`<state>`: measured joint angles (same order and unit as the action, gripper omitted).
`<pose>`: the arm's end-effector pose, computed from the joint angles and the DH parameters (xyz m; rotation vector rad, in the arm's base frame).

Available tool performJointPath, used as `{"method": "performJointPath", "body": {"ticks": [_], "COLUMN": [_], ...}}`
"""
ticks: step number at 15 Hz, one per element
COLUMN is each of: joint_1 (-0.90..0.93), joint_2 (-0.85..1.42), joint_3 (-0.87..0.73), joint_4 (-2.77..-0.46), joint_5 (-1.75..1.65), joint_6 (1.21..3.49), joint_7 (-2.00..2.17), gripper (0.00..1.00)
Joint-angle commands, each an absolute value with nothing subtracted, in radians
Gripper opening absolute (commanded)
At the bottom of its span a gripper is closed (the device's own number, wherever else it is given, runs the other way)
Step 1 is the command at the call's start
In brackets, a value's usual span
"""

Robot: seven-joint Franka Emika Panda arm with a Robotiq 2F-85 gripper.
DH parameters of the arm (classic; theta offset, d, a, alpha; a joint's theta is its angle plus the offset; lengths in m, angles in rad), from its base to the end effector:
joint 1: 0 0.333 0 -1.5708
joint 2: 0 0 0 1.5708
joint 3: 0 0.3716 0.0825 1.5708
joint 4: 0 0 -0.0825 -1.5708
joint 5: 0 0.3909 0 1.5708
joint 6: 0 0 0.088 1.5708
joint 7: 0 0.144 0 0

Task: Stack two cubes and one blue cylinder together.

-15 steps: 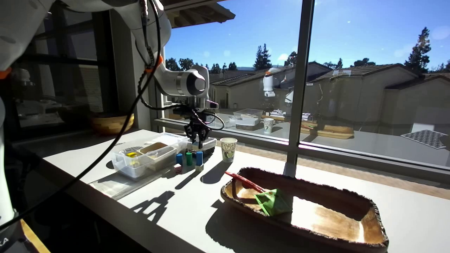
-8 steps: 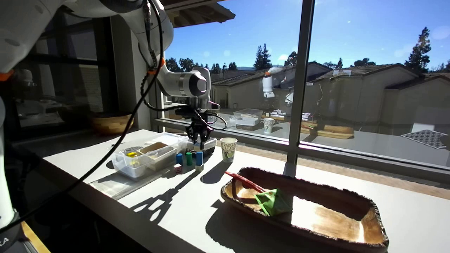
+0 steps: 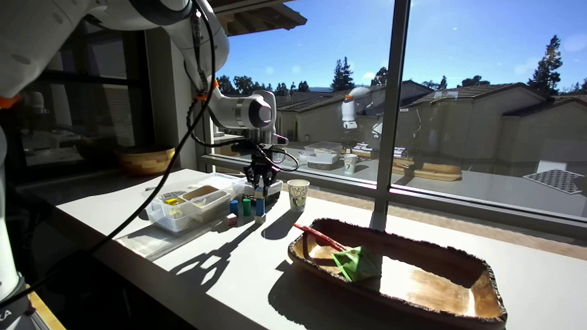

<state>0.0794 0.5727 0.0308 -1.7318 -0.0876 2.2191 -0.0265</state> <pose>0.6884 0.0687 0.2494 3.0712 0.2901 -0.1275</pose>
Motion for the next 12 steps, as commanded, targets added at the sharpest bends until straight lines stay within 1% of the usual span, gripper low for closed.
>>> {"method": "performJointPath", "body": {"ticks": [1, 12], "joint_1": [0.084, 0.082], "joint_2": [0.593, 0.599], "joint_3": [0.028, 0.027], "joint_4": [-1.693, -1.673], "joint_5": [-0.106, -0.112], "joint_6": [2.167, 2.109], "joint_7": [-0.038, -0.041], "gripper": [0.08, 0.08]}}
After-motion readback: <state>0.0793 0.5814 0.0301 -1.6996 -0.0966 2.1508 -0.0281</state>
